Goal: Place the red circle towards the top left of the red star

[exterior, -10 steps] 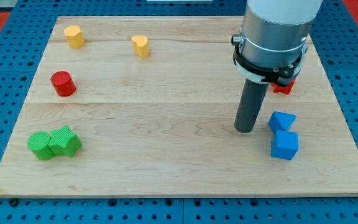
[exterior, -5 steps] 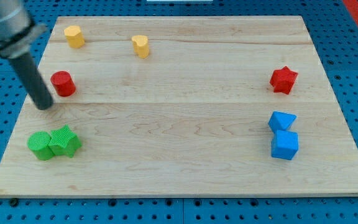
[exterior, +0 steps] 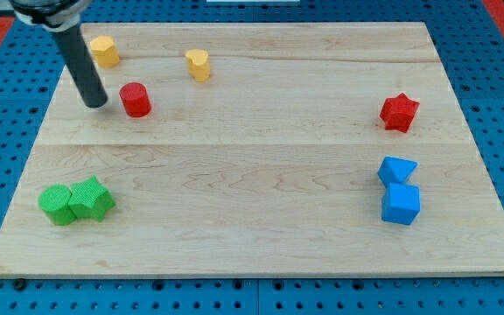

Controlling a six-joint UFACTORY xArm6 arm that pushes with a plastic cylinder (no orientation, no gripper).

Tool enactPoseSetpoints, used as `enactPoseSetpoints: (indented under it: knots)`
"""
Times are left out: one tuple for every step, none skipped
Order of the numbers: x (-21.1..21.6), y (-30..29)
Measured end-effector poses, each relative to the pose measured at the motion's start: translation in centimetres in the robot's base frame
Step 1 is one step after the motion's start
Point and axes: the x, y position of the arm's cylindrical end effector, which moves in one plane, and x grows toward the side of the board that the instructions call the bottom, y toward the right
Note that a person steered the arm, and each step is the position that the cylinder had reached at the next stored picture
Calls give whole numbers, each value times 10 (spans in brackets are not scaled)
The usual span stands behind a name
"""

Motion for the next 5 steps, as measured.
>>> enactPoseSetpoints:
  knots:
    - [5, 49]
    - [-4, 131]
    - [-21, 149]
    - [-33, 134]
    - [-41, 158]
